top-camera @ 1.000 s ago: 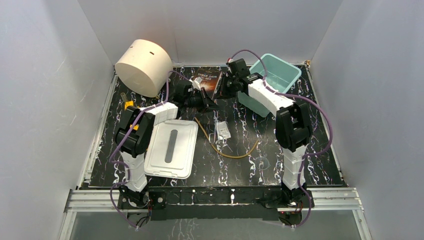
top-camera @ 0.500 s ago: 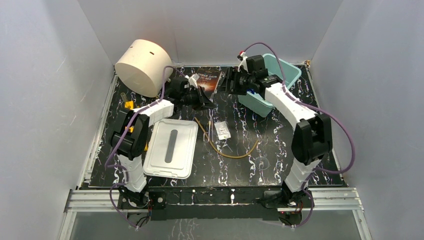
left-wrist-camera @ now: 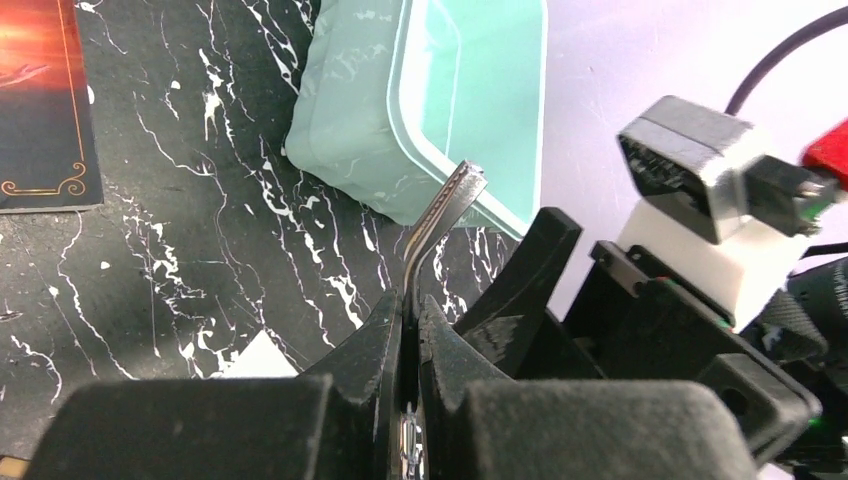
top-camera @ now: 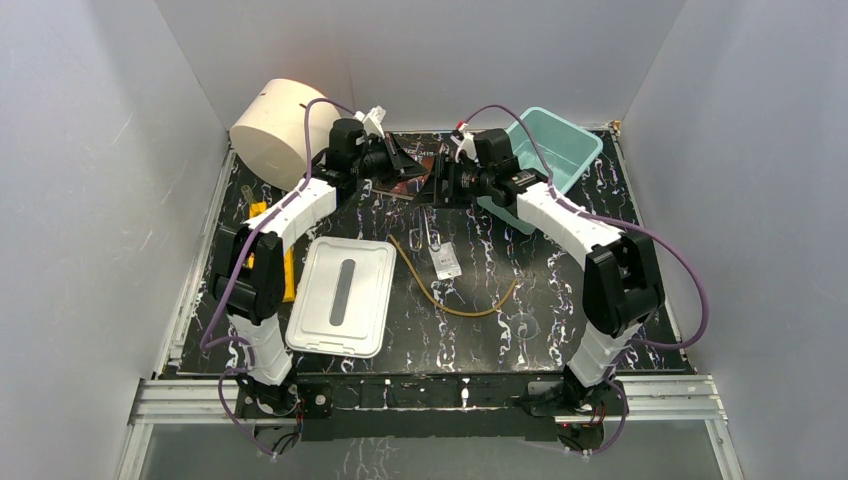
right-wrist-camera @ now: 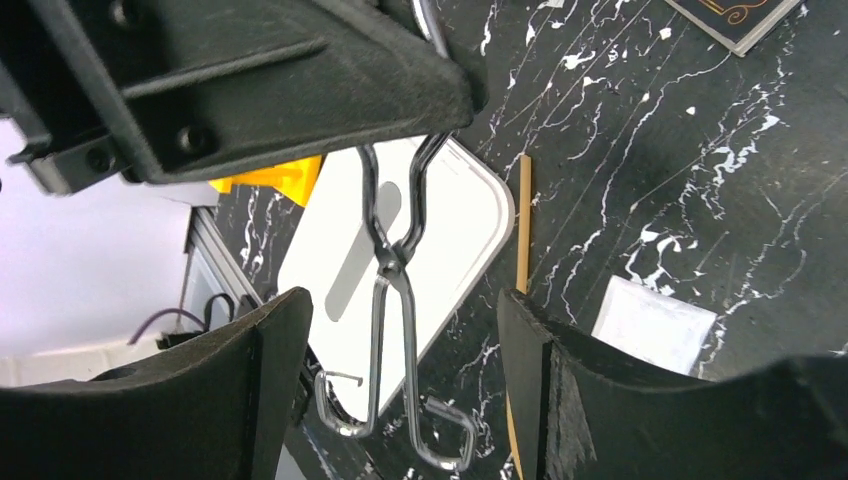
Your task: Organize the chemistry lab equipment
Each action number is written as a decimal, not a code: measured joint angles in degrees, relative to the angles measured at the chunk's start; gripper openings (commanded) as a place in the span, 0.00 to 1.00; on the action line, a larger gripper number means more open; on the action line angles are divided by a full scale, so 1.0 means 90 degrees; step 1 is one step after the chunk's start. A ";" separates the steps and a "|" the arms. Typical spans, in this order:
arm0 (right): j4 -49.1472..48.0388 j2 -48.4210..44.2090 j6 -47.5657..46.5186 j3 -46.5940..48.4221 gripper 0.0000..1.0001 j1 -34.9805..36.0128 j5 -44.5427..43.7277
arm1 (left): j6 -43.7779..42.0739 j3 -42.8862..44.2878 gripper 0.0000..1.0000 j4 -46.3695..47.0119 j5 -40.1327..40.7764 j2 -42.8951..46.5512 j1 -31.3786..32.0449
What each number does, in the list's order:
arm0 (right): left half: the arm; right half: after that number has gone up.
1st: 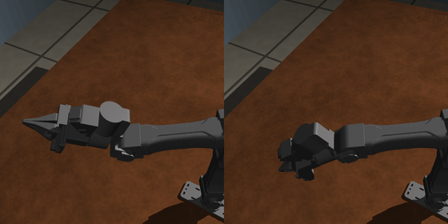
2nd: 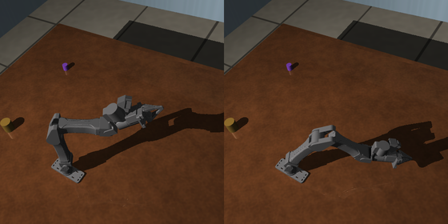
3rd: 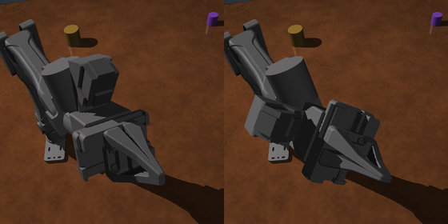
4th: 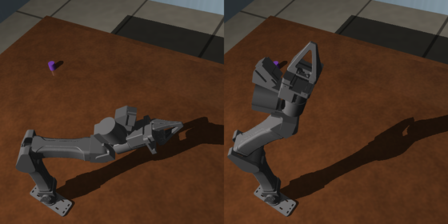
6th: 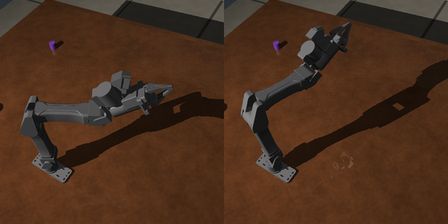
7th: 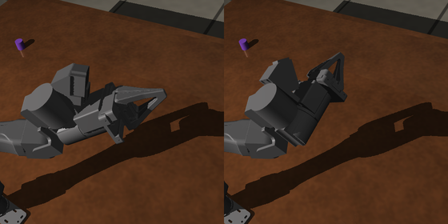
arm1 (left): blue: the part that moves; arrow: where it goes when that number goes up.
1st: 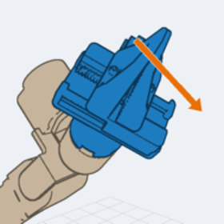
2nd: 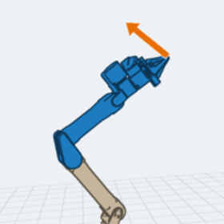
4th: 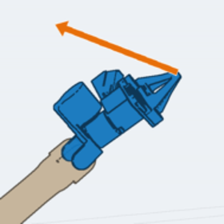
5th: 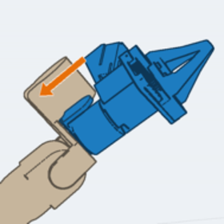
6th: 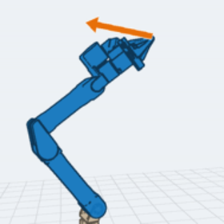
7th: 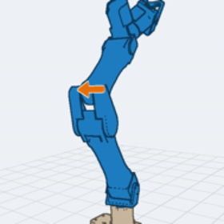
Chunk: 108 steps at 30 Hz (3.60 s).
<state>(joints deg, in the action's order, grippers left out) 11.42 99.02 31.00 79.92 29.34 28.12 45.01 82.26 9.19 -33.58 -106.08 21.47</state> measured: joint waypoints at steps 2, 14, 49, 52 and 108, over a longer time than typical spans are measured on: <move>-0.0121 0.0104 0.0189 0.0024 0.70 0.0036 -0.0012 | 0.0070 0.0046 0.00 -0.0066 0.0041 0.0000 0.0000; -0.0534 0.0481 0.0678 0.0126 0.20 0.0124 0.0211 | 0.0425 0.0068 0.00 -0.0024 -0.0095 -0.0002 -0.0029; 0.0192 -0.0087 -0.0389 0.1440 0.00 -0.1212 -0.2892 | -0.0636 0.0352 0.93 -0.1122 -0.0112 0.0588 -0.0736; 0.0381 0.0036 -0.0529 0.1933 0.00 -0.1328 -0.3660 | -0.0775 0.0168 0.93 -0.1304 -0.0010 0.0605 -0.0736; 0.3072 0.4337 0.0544 0.5345 0.38 -0.2176 -0.4277 | -0.1547 0.0333 0.94 -0.2545 0.0457 0.0359 -0.0736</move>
<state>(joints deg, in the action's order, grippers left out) 39.07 138.06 35.90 128.03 9.76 -10.37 31.09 85.25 -13.72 -29.47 -102.85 14.85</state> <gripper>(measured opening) 0.378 0.938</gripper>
